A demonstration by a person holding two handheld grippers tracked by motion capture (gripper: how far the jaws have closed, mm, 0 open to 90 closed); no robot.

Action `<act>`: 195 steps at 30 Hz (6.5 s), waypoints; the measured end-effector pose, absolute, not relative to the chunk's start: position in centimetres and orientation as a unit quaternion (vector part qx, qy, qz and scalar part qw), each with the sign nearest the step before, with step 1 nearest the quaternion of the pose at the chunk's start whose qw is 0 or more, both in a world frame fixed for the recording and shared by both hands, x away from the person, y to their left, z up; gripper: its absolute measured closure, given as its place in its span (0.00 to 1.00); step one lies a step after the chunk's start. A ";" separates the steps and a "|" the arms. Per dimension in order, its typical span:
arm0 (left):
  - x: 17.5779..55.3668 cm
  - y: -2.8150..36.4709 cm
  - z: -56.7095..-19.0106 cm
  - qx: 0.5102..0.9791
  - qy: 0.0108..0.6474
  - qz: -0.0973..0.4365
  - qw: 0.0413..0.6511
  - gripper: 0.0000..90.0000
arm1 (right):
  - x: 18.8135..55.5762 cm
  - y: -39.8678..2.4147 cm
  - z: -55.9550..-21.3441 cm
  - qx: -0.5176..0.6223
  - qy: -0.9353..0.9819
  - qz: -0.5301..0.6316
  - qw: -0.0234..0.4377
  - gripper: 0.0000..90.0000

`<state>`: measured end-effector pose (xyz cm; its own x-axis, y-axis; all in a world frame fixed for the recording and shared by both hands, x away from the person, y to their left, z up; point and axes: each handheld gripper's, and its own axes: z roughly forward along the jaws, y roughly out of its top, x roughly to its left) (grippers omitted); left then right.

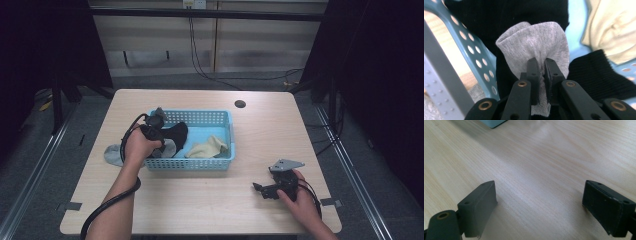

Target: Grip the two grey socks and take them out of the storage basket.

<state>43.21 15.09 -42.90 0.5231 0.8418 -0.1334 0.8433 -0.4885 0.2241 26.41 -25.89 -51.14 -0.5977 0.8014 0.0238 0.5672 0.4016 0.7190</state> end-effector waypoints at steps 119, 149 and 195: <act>43.5 25.4 -38.3 0.815 0.567 0.041 0.115 0.89 | 26.4 -25.9 -51.1 0.418 0.820 0.355 0.165 0.13; 41.5 25.1 -39.0 0.815 0.549 0.056 0.179 0.42 | 26.4 -25.9 -51.1 0.417 0.821 0.354 0.165 0.13; 33.2 23.1 -43.3 0.850 0.464 0.032 0.248 0.29 | 26.4 -25.9 -51.1 0.417 0.821 0.354 0.165 0.13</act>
